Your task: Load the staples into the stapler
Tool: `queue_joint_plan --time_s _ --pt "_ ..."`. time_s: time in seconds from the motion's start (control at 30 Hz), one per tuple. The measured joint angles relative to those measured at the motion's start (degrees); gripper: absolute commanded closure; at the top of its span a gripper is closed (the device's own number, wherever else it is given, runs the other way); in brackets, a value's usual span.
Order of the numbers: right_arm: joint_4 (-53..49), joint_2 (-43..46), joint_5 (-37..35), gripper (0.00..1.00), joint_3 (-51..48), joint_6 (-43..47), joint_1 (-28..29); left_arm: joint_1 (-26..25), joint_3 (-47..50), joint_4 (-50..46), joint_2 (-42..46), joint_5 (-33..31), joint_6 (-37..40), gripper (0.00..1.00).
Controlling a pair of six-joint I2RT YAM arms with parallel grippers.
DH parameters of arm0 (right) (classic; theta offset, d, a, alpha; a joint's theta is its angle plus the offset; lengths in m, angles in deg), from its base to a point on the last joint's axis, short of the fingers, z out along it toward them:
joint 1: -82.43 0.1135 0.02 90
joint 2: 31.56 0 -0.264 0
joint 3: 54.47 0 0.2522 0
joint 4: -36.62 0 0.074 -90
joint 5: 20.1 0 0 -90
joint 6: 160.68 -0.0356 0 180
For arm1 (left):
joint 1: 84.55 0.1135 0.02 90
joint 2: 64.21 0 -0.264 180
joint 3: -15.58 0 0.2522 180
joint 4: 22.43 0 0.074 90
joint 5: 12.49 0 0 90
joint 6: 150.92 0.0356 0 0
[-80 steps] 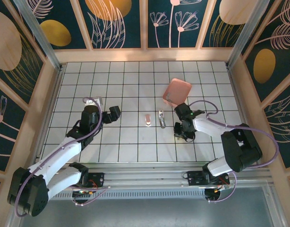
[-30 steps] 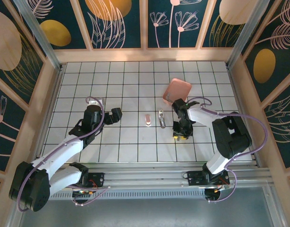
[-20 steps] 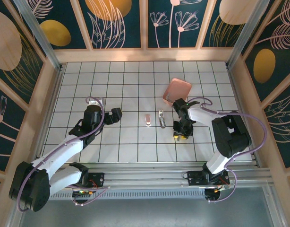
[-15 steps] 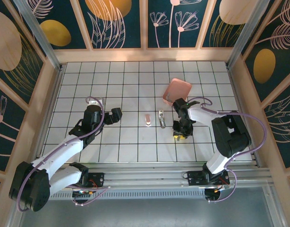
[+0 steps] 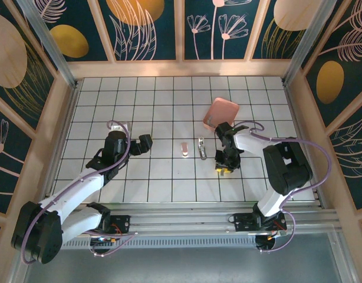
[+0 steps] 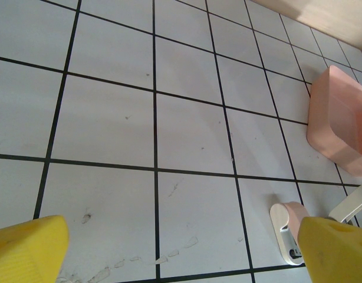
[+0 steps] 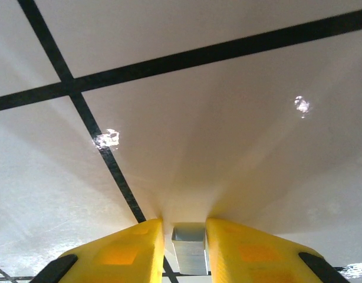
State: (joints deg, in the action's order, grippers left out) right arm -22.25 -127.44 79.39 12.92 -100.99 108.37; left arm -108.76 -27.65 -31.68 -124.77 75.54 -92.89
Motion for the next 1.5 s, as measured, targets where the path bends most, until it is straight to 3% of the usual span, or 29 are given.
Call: queue_joint_plan --time_s 0.83,1.5 --pt "-2.8 -2.4 -6.0 0.81 3.0 -0.5 4.5 0.1 0.0 0.0 0.2 -0.1 0.0 0.01" --pt "17.4 8.4 -7.2 0.81 1.3 0.5 4.7 0.1 0.1 7.2 -0.8 -3.3 -0.9 0.01"
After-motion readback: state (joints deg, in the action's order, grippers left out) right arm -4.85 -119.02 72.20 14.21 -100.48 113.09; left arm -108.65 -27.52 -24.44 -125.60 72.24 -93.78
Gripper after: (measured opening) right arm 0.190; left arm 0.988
